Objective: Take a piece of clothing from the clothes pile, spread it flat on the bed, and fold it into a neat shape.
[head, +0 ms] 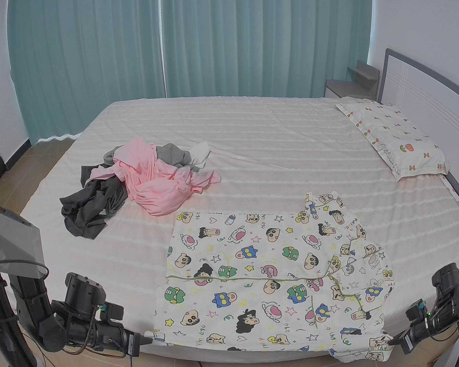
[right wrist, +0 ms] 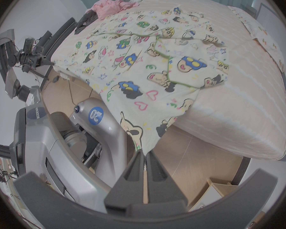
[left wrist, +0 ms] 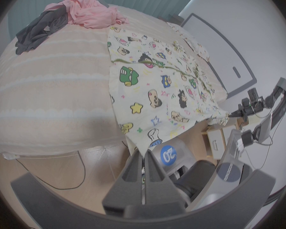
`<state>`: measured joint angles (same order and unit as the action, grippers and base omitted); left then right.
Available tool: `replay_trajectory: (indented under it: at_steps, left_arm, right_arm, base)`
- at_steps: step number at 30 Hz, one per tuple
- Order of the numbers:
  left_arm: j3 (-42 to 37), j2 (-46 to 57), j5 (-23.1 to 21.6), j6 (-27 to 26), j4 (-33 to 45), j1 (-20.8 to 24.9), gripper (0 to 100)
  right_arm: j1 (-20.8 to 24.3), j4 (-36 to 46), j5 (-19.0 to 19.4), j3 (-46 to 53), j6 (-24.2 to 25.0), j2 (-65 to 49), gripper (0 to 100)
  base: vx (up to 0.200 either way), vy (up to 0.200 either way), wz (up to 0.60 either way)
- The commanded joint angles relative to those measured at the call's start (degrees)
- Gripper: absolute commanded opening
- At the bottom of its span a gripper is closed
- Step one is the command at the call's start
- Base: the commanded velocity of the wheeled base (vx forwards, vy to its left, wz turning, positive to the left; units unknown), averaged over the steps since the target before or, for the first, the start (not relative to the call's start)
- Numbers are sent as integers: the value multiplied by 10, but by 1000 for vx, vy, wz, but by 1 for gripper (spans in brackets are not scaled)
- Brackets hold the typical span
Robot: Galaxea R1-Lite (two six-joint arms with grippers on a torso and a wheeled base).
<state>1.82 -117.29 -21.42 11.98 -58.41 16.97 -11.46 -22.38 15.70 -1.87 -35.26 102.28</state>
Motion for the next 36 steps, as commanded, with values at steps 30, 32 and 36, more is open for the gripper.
replay_trajectory:
  at_steps: [30, 32, 36]
  left_arm:
    - [198, 233, 49, 116, 339, 40, 0]
    - [195, 240, 49, 116, 350, 39, 0]
    - [192, 257, 50, 115, 390, 37, 0]
  right_arm:
    - [-16, 8, 0, -67, 48, -161, 0]
    - [-16, 10, 0, -63, 48, -165, 0]
    - [-16, 30, 0, -60, 48, -181, 0]
  base:
    - [0, 0, 0]
    - [0, 0, 0]
    - [0, 0, 0]
